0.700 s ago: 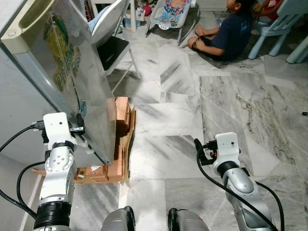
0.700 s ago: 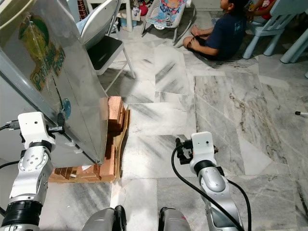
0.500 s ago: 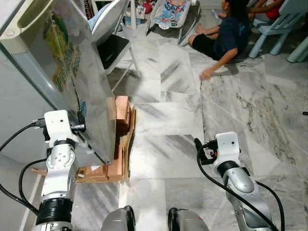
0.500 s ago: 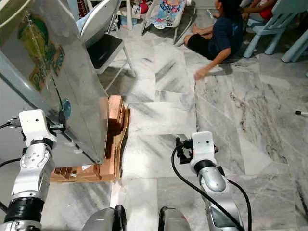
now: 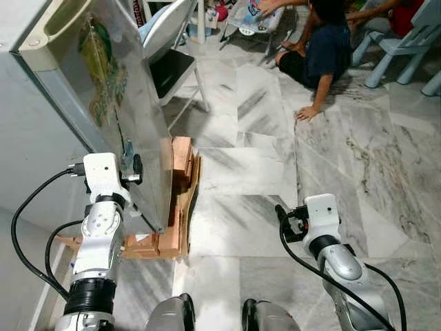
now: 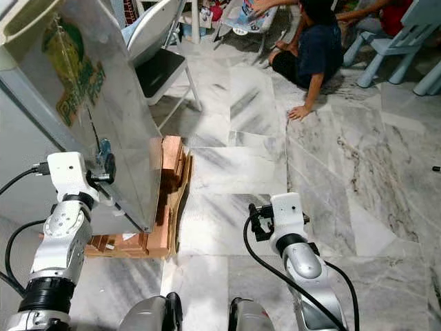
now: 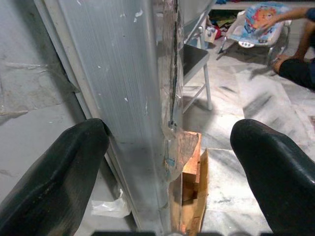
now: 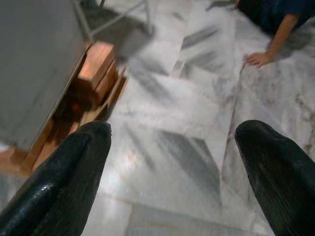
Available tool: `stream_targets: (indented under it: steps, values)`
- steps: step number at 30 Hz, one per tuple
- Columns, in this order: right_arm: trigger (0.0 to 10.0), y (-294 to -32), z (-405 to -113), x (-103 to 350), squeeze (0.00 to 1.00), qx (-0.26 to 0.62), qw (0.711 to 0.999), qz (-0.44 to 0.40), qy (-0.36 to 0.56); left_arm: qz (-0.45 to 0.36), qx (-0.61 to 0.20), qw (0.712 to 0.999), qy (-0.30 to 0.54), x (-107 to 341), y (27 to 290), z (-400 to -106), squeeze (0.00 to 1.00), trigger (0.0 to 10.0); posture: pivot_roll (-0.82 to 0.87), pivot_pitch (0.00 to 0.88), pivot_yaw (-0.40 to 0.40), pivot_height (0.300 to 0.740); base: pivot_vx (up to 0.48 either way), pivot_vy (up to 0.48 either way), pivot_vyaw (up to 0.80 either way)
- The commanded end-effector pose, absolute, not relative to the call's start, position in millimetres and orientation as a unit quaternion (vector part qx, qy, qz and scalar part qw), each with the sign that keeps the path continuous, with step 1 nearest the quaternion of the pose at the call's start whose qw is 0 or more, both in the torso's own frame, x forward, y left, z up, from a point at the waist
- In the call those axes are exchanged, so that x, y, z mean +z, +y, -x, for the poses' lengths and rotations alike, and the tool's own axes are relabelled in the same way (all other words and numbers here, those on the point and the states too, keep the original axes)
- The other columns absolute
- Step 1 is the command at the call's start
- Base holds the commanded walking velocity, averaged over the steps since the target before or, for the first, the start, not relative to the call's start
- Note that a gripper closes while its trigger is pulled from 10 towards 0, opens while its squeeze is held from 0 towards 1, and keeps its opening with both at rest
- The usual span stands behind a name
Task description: Restocking fridge
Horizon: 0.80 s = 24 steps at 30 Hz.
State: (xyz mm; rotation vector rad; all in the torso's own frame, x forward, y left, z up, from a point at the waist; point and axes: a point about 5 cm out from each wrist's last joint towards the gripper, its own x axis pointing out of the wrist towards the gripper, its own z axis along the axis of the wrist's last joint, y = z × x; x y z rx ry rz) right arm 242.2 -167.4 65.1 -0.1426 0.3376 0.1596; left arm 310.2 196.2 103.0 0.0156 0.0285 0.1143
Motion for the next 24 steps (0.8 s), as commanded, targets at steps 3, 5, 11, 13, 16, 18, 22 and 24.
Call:
stream_targets:
  steps: [3, 5, 11, 13, 16, 18, 22, 24]
  values:
    - [10.0, -164.4, -232.8, 45.5, 0.0, 0.118, 0.961, 0.077, 0.238, -0.008, -0.004, 1.0, -0.007, 115.5, 170.3, -323.0, 0.0, 10.0, -0.08, 0.158, 0.023, 0.74, 0.0, 0.0, 0.0]
    - [10.0, -163.4, -230.0, 39.3, 0.0, 0.133, 0.952, 0.079, 0.262, -0.005, -0.083, 0.996, -0.029, 129.3, 133.5, -328.3, 0.0, 10.0, -0.07, 0.152, 0.022, 0.74, 0.0, 0.0, 0.0]
    - [10.0, -159.1, -227.5, 32.7, 0.0, 0.165, 0.939, 0.084, 0.288, 0.008, -0.374, 0.926, -0.054, 148.2, 3.7, -282.9, 0.0, 10.0, -0.07, 0.144, 0.022, 0.74, 0.0, 0.0, 0.0]
    - [10.0, -157.4, -228.1, 33.8, 0.0, 0.17, 0.94, 0.083, 0.283, 0.013, -0.388, 0.92, -0.056, 148.7, -8.6, -278.4, 0.0, 10.0, -0.08, 0.14, 0.023, 0.74, 0.0, 0.0, 0.0]
    - [10.0, -157.2, -227.5, 35.0, 0.0, 0.171, 0.94, 0.082, 0.282, 0.021, -0.322, 0.945, -0.056, 148.7, 11.5, -300.1, 0.0, 10.0, -0.08, 0.14, 0.023, 0.74, 0.0, 0.0, 0.0]
    - [10.0, -157.8, -227.3, 35.2, 0.0, 0.171, 0.941, 0.082, 0.281, 0.031, -0.28, 0.958, -0.055, 150.7, 30.5, -311.3, 0.0, 10.0, -0.08, 0.139, 0.023, 0.74, 0.0, 0.0, 0.0]
    - [10.0, -156.4, -230.0, 38.0, 0.0, 0.176, 0.944, 0.075, 0.267, 0.005, -0.225, 0.973, -0.058, 152.6, 66.7, -320.0, 0.0, 10.0, -0.07, 0.136, 0.024, 0.74, 0.0, 0.0, 0.0]
    - [10.0, -153.7, -232.3, 41.8, 0.0, 0.182, 0.948, 0.073, 0.251, 0.001, -0.207, 0.976, -0.061, 152.4, 78.6, -320.7, 0.0, 10.0, -0.07, 0.135, 0.025, 0.74, 0.0, -0.326, 0.0]
